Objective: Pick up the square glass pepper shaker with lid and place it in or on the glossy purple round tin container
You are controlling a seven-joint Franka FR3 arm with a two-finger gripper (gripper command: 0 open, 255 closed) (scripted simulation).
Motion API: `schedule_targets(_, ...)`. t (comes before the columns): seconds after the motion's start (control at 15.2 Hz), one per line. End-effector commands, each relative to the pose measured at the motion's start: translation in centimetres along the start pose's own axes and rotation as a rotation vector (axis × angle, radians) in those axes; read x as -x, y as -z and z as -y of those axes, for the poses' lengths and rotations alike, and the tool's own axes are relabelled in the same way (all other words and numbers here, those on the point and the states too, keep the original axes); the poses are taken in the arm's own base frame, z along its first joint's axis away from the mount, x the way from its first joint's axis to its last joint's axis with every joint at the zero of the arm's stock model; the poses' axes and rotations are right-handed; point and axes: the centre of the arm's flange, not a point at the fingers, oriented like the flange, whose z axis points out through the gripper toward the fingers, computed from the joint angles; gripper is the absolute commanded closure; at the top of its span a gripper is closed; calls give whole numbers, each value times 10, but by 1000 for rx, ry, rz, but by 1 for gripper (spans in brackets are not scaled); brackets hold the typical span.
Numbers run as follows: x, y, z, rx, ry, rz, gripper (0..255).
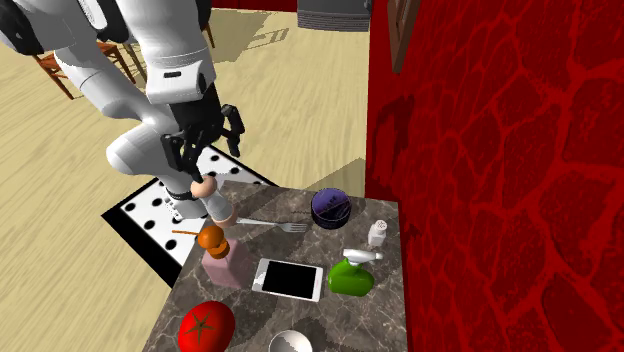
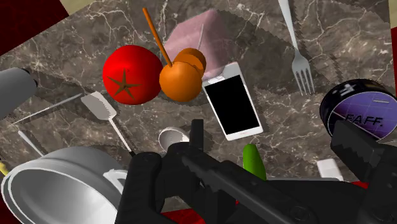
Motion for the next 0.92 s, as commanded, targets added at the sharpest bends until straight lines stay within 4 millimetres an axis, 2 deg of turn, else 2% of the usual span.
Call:
schedule_targets(0.0,0,0,0,0,0,0,0)
schedule_targets(0.86,-128,-87,83,-40,10,61,0)
